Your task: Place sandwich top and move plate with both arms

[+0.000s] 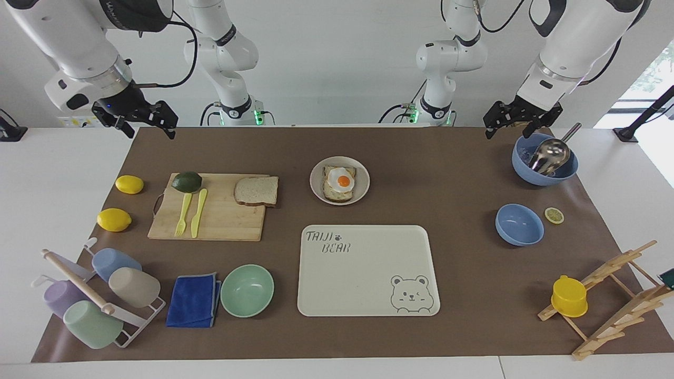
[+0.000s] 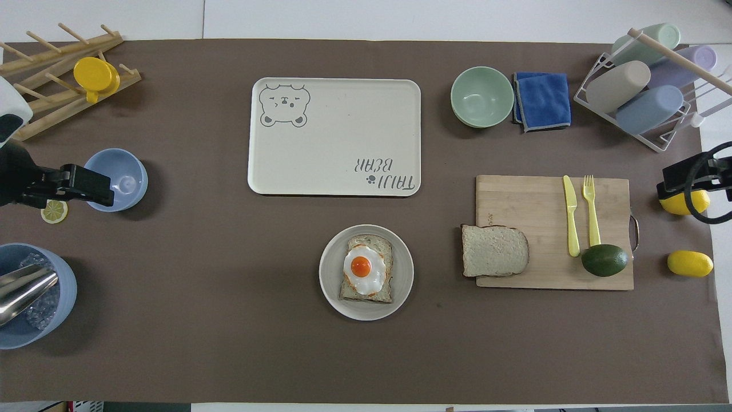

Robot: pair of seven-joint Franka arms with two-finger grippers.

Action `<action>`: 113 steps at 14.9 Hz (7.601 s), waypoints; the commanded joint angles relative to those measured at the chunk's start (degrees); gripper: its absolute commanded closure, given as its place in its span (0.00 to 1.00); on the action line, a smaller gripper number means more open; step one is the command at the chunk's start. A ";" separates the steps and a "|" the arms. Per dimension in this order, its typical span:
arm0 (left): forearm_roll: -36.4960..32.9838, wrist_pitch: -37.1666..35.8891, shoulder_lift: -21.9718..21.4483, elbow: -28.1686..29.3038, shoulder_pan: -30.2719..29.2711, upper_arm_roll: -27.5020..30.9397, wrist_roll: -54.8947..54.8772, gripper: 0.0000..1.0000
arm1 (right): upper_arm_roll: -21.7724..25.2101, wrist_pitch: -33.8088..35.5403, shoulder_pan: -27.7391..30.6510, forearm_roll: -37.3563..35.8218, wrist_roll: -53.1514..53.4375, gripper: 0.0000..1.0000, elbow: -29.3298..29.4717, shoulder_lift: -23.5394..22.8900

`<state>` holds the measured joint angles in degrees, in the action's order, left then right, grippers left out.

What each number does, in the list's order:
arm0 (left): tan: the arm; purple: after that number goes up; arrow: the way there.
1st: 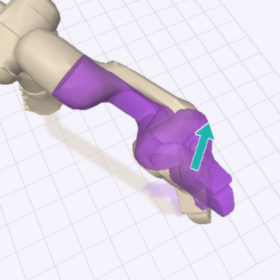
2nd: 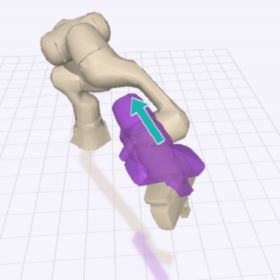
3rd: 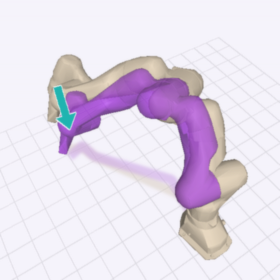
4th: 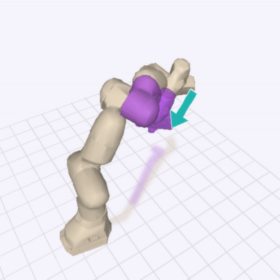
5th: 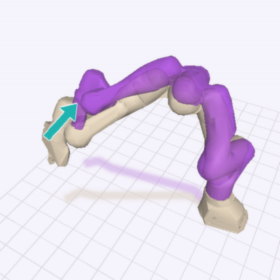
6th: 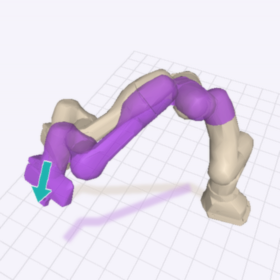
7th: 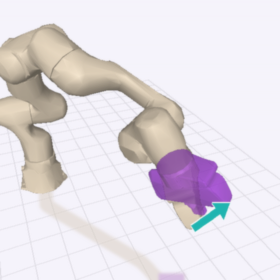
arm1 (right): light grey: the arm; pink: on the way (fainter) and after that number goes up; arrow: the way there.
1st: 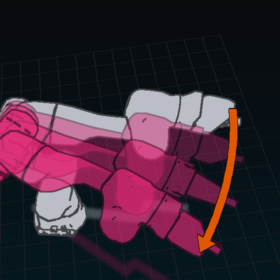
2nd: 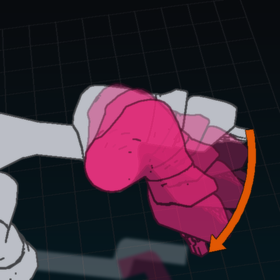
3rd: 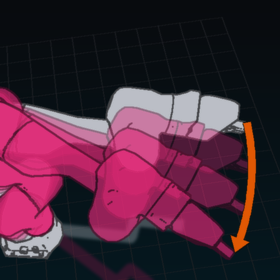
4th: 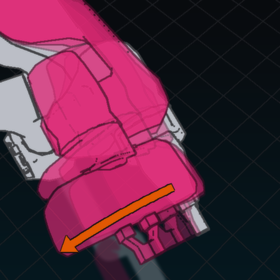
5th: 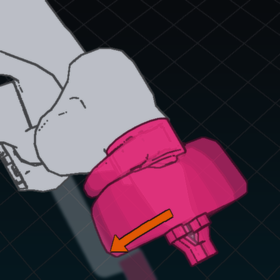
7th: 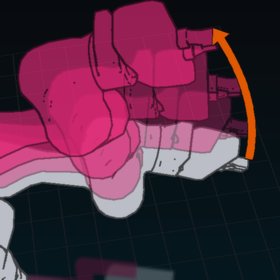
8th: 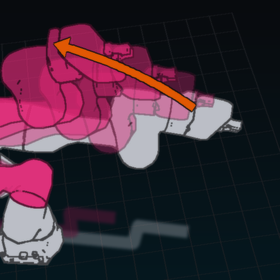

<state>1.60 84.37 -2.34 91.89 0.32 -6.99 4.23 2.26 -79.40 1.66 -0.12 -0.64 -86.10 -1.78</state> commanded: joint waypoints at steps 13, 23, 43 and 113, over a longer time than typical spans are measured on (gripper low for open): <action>-0.10 -0.61 -0.74 0.49 -0.85 -0.57 -0.72 0.00 | -1.12 -3.30 -4.98 -5.06 -5.00 0.00 -2.22 1.00; -0.10 -0.61 -0.74 0.49 -0.85 -0.48 -0.80 0.00 | -4.72 -15.94 -22.83 -7.18 29.35 0.00 -6.86 -13.50; -0.10 -0.61 -0.74 0.49 -0.85 -0.57 -0.72 0.00 | -5.07 -20.09 -30.75 -21.77 41.33 0.26 -22.96 -18.70; 10.52 44.64 2.25 39.94 28.24 -1.18 21.52 0.00 | 7.23 -1.99 -10.80 0.82 7.67 0.00 -4.16 0.73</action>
<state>9.65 126.53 0.00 129.98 27.66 -9.19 24.73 9.82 -81.50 -9.85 -0.77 7.99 -89.06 -2.29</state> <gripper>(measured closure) 0.000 0.000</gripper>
